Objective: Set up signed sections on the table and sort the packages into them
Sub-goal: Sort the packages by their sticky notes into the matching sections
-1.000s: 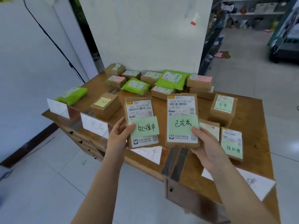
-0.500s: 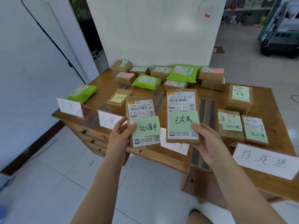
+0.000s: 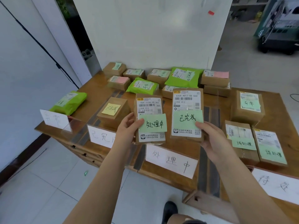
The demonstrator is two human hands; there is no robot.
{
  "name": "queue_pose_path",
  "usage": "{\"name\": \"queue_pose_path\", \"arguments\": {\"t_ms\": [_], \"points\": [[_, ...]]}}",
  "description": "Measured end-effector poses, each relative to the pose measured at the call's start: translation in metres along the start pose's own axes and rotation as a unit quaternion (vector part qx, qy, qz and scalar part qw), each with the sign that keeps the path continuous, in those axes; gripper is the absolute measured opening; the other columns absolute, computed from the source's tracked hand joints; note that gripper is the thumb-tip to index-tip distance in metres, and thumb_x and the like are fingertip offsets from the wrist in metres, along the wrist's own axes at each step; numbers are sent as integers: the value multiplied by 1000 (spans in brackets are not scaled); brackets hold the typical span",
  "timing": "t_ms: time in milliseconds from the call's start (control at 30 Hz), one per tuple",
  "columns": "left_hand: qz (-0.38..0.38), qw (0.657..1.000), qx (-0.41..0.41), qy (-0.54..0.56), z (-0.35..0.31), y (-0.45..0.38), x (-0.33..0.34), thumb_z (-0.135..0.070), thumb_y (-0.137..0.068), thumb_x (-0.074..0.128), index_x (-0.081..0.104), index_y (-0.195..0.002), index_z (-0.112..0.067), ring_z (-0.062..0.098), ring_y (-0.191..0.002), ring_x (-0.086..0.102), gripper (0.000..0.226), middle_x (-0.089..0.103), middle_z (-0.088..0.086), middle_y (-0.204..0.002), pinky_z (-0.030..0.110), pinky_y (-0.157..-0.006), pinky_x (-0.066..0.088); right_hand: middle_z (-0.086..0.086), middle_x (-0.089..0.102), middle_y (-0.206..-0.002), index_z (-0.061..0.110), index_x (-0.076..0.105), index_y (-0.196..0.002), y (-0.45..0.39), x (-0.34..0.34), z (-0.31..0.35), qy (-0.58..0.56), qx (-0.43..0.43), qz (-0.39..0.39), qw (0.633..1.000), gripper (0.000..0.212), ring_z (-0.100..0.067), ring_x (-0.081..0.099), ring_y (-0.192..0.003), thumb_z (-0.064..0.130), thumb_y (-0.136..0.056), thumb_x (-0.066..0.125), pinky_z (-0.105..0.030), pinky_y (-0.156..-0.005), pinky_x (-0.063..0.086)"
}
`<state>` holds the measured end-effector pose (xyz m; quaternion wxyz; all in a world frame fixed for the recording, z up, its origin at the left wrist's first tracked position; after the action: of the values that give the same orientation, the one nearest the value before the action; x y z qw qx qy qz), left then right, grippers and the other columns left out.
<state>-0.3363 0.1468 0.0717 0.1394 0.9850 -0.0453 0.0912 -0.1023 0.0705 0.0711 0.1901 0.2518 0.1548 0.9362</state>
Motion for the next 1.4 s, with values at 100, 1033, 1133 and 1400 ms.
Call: {"name": "queue_pose_path", "arguments": {"t_ms": [100, 1033, 1133, 1400], "points": [[9, 1000, -21, -4, 1, -33, 14, -15, -80, 69, 50, -120, -26, 17, -78, 72, 46, 72, -1, -97, 24, -53, 54, -4, 73, -98, 11, 59, -115, -29, 1, 6, 3, 8, -19, 1000, 33, -16, 70, -89, 17, -82, 65, -26, -65, 56], [46, 957, -253, -133, 107, -172, 54, -18, -83, 67, 42, -127, -18, 15, -77, 71, 51, 65, 3, -110, 23, -51, 53, -3, 74, -97, 11, 60, -113, -132, -14, -10, -4, 68, -130, 989, 31, -16, 70, -91, 18, -83, 64, -31, -74, 55], [41, 957, -255, -131, 110, -173, 54, -17, -84, 66, 43, -129, -16, 15, -76, 71, 51, 67, 4, -108, 24, -51, 53, -3, 73, -99, 11, 59, -114, -135, -11, -11, -2, 70, -132, 989, 31, -16, 69, -93, 18, -84, 64, -30, -74, 56], [34, 951, -172, -253, 109, -165, 55, -10, -86, 60, 42, -134, -18, 15, -96, 64, 51, 61, 2, -122, 32, -76, 56, -4, 73, -99, 10, 59, -116, -133, -9, -17, -13, 76, -130, 989, 36, -18, 69, -95, 17, -82, 66, -36, -83, 54]]}}
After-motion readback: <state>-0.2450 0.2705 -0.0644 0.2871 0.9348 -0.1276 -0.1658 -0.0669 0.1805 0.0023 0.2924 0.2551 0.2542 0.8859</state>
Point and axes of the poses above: each hand's wrist, its own y-axis away from the middle knuckle, its own x-axis out of the palm, z = x × y, the point moved 1 cm from there along -y, towards the middle knuckle
